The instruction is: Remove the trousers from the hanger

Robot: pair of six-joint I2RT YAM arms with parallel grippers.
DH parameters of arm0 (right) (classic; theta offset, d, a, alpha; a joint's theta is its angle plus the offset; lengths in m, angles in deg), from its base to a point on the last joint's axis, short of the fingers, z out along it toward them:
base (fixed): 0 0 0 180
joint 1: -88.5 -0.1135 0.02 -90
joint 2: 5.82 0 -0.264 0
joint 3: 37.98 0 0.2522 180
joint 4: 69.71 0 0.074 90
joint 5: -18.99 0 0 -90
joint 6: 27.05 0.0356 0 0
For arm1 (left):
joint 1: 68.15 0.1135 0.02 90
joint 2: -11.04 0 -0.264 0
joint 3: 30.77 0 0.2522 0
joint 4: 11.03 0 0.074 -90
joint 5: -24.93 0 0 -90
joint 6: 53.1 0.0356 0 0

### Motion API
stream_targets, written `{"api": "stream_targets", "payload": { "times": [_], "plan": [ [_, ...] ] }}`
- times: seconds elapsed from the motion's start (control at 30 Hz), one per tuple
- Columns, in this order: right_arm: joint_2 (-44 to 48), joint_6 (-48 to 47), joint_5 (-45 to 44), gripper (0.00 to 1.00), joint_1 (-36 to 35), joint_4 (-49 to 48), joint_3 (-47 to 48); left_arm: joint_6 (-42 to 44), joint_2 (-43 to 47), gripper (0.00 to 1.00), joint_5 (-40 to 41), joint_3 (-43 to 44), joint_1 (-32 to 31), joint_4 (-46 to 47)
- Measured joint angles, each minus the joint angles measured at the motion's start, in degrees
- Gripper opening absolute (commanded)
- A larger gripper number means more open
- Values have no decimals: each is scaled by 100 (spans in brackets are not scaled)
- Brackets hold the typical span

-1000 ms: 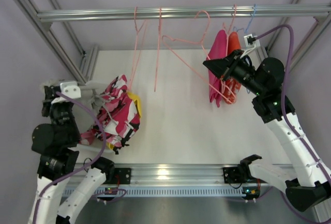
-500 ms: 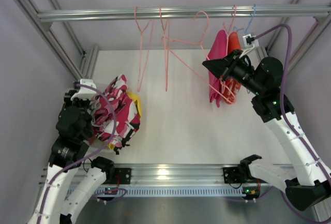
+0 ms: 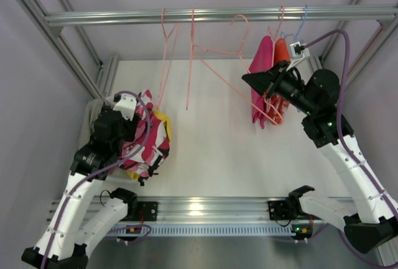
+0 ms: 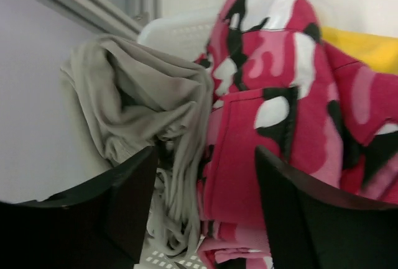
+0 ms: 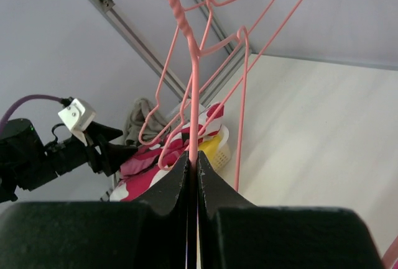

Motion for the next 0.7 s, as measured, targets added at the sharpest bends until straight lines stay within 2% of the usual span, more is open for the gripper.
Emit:
{"api": "stream_targets", "payload": {
  "times": [0.03, 0.07, 0.1, 0.13, 0.33, 0.47, 0.57, 0.7],
  "plan": [
    [2, -22, -17, 0, -31, 4, 0, -105, -120, 74, -149, 120, 4, -92],
    [0, -42, -28, 0, -55, 15, 2, -199, -225, 90, -304, 264, 9, -173],
    [0, -74, -50, 0, -85, 48, 4, -282, -321, 97, -472, 459, 9, -289],
    [0, -105, -70, 0, -114, 98, 13, -378, -402, 99, -636, 673, 7, -354],
    [-90, -271, -345, 0, -466, 380, 229, -730, -640, 99, -1290, 2437, 7, -472],
    [-310, -302, -710, 0, -841, 553, 520, -820, -898, 99, -1434, 3633, 7, -251],
    [-660, -269, -1147, 0, -1038, 706, 933, -833, -994, 99, -1438, 3960, 9, -57],
    [-1191, -205, -1886, 0, -1143, 1211, 1670, -868, -1137, 99, -1438, 3976, 9, 9]
  ]
}}
